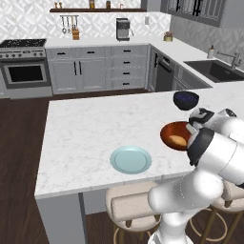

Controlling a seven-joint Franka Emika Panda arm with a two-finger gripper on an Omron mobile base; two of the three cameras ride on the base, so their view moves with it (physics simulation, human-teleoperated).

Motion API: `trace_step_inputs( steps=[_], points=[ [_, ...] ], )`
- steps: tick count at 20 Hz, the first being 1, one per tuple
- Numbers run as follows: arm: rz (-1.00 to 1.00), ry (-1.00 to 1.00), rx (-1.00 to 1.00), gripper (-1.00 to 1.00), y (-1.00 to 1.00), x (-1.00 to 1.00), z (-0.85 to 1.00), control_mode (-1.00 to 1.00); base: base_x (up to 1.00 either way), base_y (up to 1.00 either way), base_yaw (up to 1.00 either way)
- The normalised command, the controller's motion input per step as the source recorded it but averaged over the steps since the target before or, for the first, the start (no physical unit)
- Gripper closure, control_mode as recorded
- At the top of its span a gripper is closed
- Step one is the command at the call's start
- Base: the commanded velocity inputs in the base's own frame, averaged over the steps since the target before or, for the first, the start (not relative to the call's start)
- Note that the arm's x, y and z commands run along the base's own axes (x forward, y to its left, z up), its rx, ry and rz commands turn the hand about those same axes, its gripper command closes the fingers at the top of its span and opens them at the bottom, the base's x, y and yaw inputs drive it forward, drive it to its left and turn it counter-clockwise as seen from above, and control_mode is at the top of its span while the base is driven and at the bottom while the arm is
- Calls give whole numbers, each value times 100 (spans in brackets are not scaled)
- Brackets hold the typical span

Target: Pick the chicken drumstick and potato from their plates and place them in the bowl. Then put the bowl in the fridge.

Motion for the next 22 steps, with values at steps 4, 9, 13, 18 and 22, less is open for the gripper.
trace_step_inputs(
  steps=[4, 9, 13, 18, 22],
  points=[
    [-11, -6, 6, 100, 0, -22, 55, -100, 0, 0, 0],
    [-2, 0, 14, 100, 0, -37, 74, -100, 0, 0, 0],
    [0, 0, 12, 100, 0, -50, 86, -100, 0, 0, 0],
    [0, -1, 3, 100, 2, -84, 75, -100, 0, 0, 0],
    [2, -2, 0, 100, 39, -99, 52, -100, 0, 0, 0]
  ],
)
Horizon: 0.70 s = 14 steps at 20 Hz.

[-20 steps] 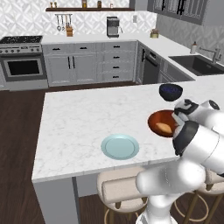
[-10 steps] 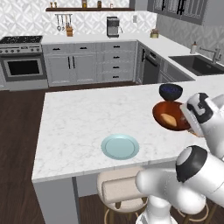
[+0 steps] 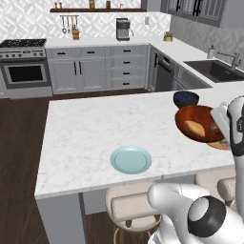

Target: Pick the chicken drumstick and potato from their plates and place them in the bowl. Then put the bowl in the fridge.

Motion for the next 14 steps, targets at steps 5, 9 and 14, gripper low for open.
trace_step_inputs(
  steps=[5, 9, 14],
  points=[
    [5, -2, -1, 100, 51, -93, 48, -100, 0, 0, 0],
    [1, 1, 0, 100, 22, -40, 28, -100, 0, 0, 0],
    [0, 7, 0, 100, 24, -1, 17, -100, 0, 0, 0]
  ],
)
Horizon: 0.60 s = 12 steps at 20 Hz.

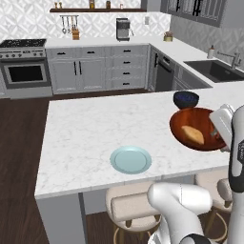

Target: Pick the chicken drumstick and potato from their plates and place them in the bowl. Then put the bowl in the fridge.

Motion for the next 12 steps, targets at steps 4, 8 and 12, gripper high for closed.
trace_step_inputs(
  steps=[4, 8, 12],
  points=[
    [0, 3, 0, 100, 24, -3, 5, 100, -9, 24, 0],
    [0, 0, 0, 100, 0, 0, 0, 100, -60, 46, 4],
    [0, 0, 0, 100, 0, 0, 0, 100, -75, 84, 5]
  ],
)
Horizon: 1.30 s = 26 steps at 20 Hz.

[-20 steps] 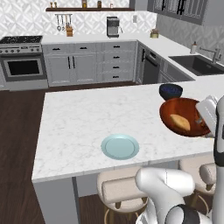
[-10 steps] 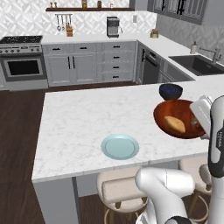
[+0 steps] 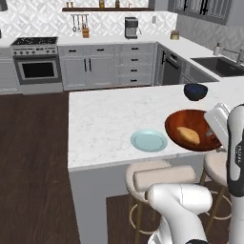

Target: Pick the chicken drumstick and potato from their plates and place them in the bowl. Then put the bowl in the fridge.

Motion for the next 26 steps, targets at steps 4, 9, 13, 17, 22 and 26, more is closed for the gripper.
trace_step_inputs(
  steps=[4, 9, 13, 17, 22, 26],
  points=[
    [0, 0, 0, 100, 0, 0, 0, 100, -39, 100, 12],
    [0, 0, 0, 100, 0, 0, 0, 100, -7, 100, 21],
    [0, 0, 0, 100, 0, 0, 0, 100, 0, 100, 22],
    [0, 0, 0, 100, 0, 0, 0, 100, 5, 100, 22],
    [0, 0, 0, 100, 0, 0, 0, 100, 50, 100, 16],
    [0, 0, 0, 100, 0, 0, 0, 100, 100, 100, 3]
  ],
)
